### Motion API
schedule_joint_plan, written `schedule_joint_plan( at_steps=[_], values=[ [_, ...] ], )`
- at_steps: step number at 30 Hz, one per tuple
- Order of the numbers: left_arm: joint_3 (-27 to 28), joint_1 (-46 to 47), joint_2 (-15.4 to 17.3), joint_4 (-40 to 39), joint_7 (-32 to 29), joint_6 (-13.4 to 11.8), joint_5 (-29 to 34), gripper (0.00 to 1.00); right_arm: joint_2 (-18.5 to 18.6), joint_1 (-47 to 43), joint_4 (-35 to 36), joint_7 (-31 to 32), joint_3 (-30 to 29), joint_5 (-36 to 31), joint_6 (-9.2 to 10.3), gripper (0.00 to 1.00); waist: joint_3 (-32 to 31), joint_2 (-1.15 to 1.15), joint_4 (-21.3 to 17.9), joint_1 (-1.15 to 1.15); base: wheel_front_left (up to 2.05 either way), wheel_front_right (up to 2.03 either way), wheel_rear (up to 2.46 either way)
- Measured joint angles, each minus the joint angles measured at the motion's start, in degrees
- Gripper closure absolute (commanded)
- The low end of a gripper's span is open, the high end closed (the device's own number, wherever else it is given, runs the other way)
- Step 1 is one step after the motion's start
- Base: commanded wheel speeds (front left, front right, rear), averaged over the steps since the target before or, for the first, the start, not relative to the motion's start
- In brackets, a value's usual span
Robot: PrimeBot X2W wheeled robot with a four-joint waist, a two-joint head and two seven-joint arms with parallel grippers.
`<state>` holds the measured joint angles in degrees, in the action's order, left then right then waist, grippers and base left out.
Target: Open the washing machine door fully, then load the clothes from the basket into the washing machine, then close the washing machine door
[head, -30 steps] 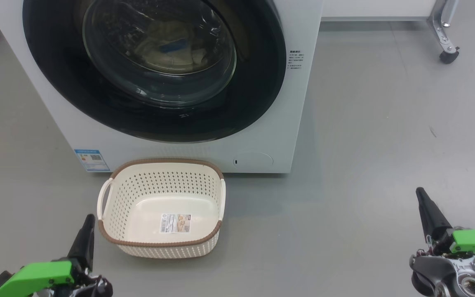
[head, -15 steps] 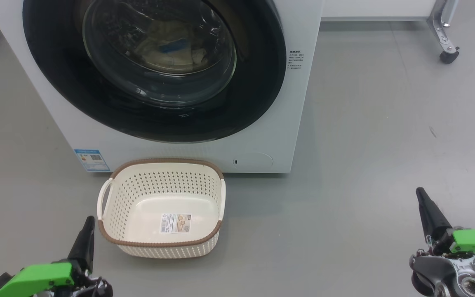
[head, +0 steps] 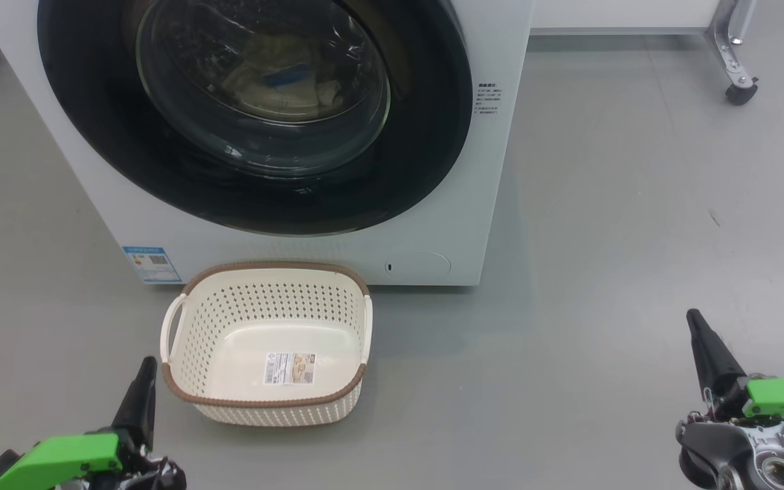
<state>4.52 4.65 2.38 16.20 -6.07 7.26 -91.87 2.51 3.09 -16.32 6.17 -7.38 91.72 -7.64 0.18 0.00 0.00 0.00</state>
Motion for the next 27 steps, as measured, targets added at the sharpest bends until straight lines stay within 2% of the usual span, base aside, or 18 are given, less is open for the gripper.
schedule_joint_plan(
  at_steps=[27],
  values=[
    [0.0,0.0,0.0,0.0,0.0,0.0,0.0,1.0,0.0,0.0,0.0,0.0,0.0,0.0,0.0,1.0,0.0,0.0,0.0,0.0,0.0,0.0,0.0]
  ],
)
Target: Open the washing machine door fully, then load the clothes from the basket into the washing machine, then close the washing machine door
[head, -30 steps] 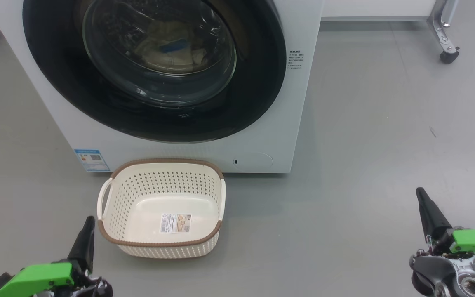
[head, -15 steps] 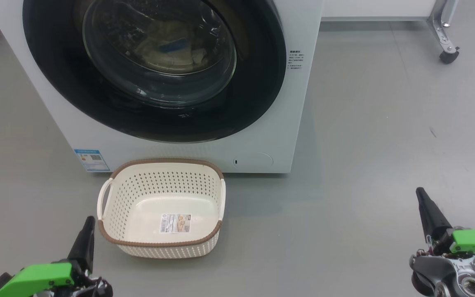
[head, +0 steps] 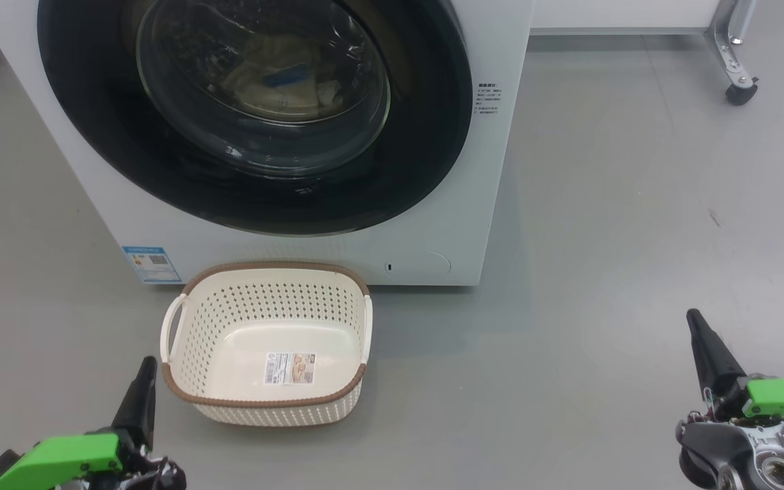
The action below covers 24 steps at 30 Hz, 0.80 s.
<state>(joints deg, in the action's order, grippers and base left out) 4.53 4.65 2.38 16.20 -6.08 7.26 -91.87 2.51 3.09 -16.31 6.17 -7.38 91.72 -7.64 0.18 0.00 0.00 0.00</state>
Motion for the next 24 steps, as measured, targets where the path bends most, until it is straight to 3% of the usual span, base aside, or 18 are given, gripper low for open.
schedule_joint_plan(
  at_steps=[24],
  values=[
    [0.0,0.0,0.0,0.0,0.0,0.0,0.0,1.0,0.0,0.0,0.0,0.0,0.0,0.0,0.0,1.0,0.0,0.0,0.0,0.0,0.0,0.0,0.0]
  ],
)
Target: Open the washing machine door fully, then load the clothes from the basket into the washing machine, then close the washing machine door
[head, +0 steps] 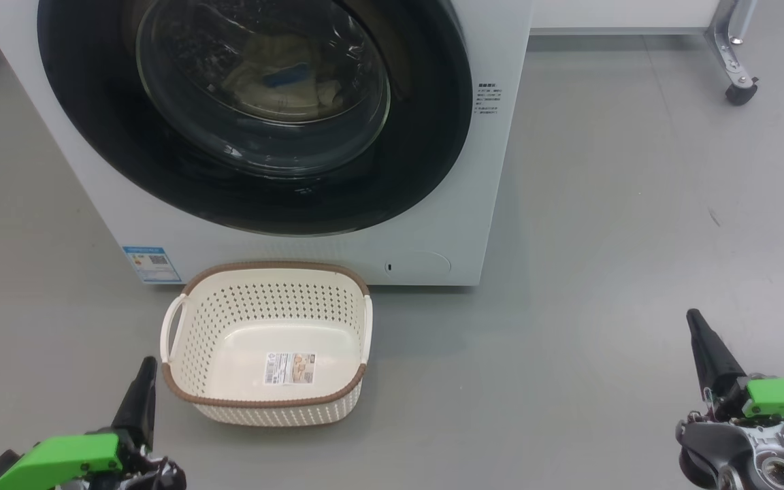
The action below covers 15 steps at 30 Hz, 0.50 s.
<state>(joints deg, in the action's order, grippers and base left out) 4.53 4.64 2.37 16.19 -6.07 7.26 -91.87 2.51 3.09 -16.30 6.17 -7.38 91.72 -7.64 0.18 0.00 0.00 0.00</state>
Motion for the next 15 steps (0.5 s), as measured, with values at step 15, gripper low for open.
schedule_joint_plan(
  at_steps=[15],
  values=[
    [0.0,0.0,0.0,0.0,0.0,0.0,0.0,1.0,0.0,0.0,0.0,0.0,0.0,0.0,0.0,1.0,0.0,0.0,0.0,0.0,0.0,0.0,0.0]
  ],
)
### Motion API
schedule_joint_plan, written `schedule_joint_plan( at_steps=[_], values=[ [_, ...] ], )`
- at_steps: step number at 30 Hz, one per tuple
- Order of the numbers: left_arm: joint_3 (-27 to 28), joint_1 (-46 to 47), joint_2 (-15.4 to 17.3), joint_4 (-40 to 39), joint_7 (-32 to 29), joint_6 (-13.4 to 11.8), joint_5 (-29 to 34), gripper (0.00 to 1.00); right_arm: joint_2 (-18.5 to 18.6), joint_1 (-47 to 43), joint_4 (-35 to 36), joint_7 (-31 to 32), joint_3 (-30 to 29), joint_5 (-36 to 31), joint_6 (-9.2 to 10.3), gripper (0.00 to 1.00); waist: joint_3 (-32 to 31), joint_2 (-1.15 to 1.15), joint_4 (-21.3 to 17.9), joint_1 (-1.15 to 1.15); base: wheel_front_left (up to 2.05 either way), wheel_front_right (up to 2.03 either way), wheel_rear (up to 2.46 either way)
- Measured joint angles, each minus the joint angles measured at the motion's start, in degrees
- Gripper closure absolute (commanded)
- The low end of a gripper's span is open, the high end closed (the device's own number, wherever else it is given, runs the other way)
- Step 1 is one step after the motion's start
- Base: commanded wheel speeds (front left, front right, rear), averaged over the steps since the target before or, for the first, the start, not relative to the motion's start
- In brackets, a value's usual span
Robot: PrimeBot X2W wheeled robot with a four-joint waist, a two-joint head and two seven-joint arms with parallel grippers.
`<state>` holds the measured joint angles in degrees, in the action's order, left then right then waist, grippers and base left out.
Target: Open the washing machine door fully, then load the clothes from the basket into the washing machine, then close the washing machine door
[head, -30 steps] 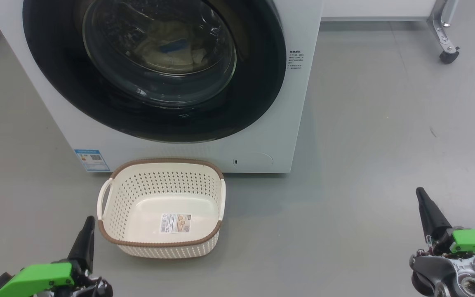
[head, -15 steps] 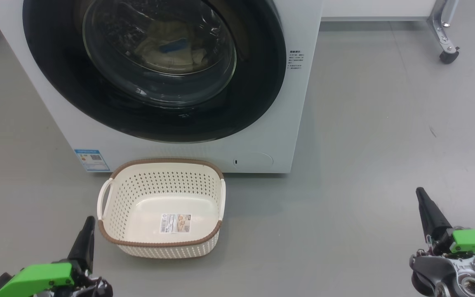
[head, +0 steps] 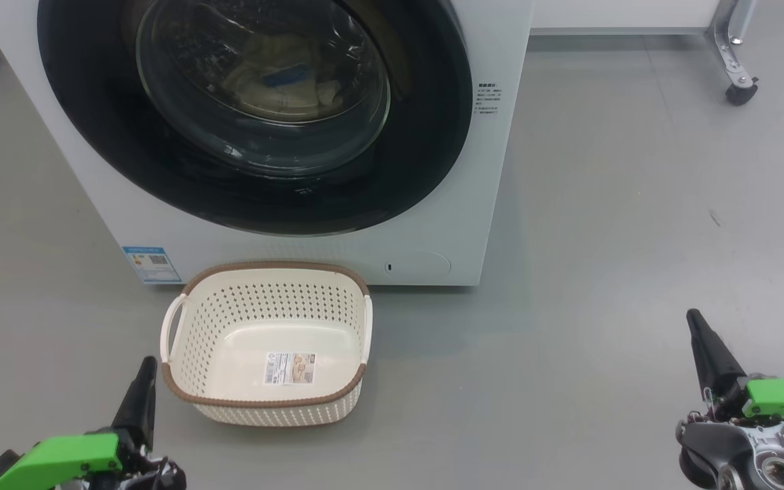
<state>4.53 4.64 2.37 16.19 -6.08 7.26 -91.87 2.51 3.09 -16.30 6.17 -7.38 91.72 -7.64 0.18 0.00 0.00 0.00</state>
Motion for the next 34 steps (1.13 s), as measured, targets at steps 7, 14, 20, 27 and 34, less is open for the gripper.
schedule_joint_plan(
  at_steps=[7,14,20,27,34],
  values=[
    [0.0,0.0,0.0,0.0,0.0,0.0,0.0,1.0,0.0,0.0,0.0,0.0,0.0,0.0,0.0,1.0,0.0,0.0,0.0,0.0,0.0,0.0,0.0],
    [0.0,0.0,0.0,0.0,0.0,0.0,0.0,1.0,0.0,0.0,0.0,0.0,0.0,0.0,0.0,1.0,0.0,0.0,0.0,0.0,0.0,0.0,0.0],
    [0.0,0.0,0.0,0.0,0.0,0.0,0.0,1.0,0.0,0.0,0.0,0.0,0.0,0.0,0.0,1.0,0.0,0.0,0.0,0.0,0.0,0.0,0.0],
    [0.0,0.0,0.0,0.0,0.0,0.0,0.0,1.0,0.0,0.0,0.0,0.0,0.0,0.0,0.0,1.0,0.0,0.0,0.0,0.0,0.0,0.0,0.0],
    [0.0,0.0,0.0,0.0,0.0,0.0,0.0,1.0,0.0,0.0,0.0,0.0,0.0,0.0,0.0,1.0,0.0,0.0,0.0,0.0,0.0,0.0,0.0]
  ],
)
